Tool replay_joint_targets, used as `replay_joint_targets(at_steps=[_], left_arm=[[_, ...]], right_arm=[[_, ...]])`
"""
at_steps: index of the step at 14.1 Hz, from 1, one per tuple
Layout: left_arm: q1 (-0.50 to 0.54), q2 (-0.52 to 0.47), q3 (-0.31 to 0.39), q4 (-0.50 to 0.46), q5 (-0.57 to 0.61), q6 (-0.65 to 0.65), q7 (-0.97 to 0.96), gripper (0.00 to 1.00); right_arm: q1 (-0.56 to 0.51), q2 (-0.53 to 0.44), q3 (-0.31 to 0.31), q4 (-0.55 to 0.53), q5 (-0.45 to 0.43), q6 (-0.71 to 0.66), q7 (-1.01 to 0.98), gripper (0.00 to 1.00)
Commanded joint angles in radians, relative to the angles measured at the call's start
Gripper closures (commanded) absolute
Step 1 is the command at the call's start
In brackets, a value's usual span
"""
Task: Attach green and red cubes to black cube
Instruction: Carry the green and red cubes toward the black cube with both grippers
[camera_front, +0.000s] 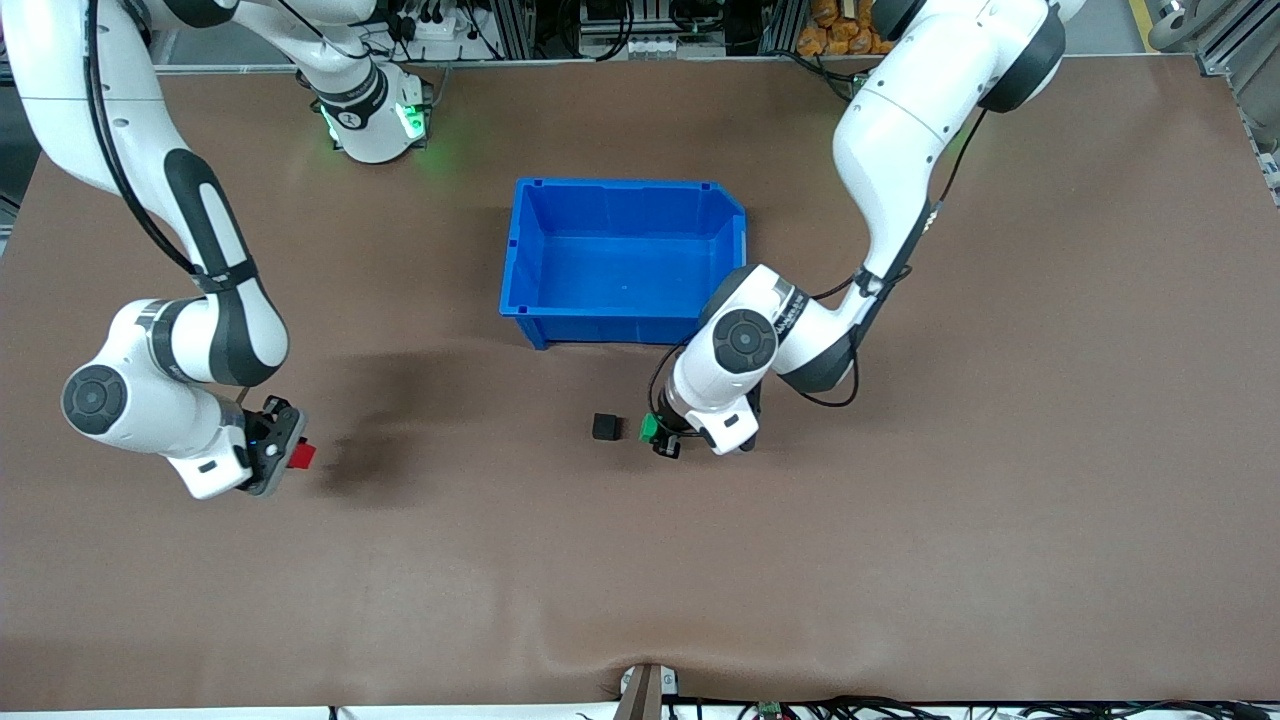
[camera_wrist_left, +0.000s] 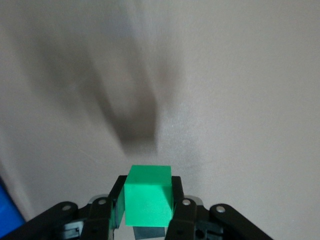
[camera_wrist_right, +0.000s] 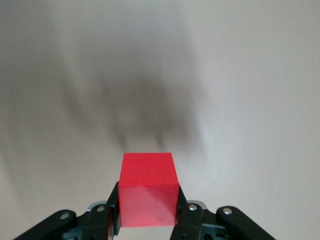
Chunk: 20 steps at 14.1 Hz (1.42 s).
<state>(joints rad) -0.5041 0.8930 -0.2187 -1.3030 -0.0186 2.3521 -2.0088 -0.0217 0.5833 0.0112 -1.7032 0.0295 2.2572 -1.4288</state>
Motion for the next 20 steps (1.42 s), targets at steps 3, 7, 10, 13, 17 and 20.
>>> replay_joint_targets(at_steps=[3, 7, 10, 13, 17, 20], left_arm=[[-0.114, 0.063, 0.099, 0.042, -0.009, 0.072, -0.091, 1.0], [-0.146, 0.086, 0.13, 0.065, -0.012, 0.088, -0.142, 1.0], [-0.157, 0.098, 0.13, 0.079, -0.011, 0.13, -0.192, 1.0], [-0.162, 0.106, 0.131, 0.077, -0.011, 0.139, -0.194, 1.0], [-0.165, 0.112, 0.131, 0.065, 0.003, 0.13, -0.185, 1.0], [-0.165, 0.098, 0.131, 0.062, 0.02, 0.051, -0.18, 1.0]], right_arm=[[0.142, 0.058, 0.036, 0.074, -0.002, 0.001, -0.157, 1.0], [0.278, 0.125, 0.047, 0.077, 0.0, 0.084, -0.13, 1.0], [0.333, 0.159, 0.055, 0.097, -0.002, 0.082, -0.006, 1.0], [0.448, 0.171, 0.052, 0.142, -0.032, 0.073, 0.203, 1.0], [0.483, 0.22, 0.047, 0.201, -0.037, 0.071, 0.263, 1.0], [0.5, 0.242, 0.046, 0.221, -0.037, 0.064, 0.292, 1.0]])
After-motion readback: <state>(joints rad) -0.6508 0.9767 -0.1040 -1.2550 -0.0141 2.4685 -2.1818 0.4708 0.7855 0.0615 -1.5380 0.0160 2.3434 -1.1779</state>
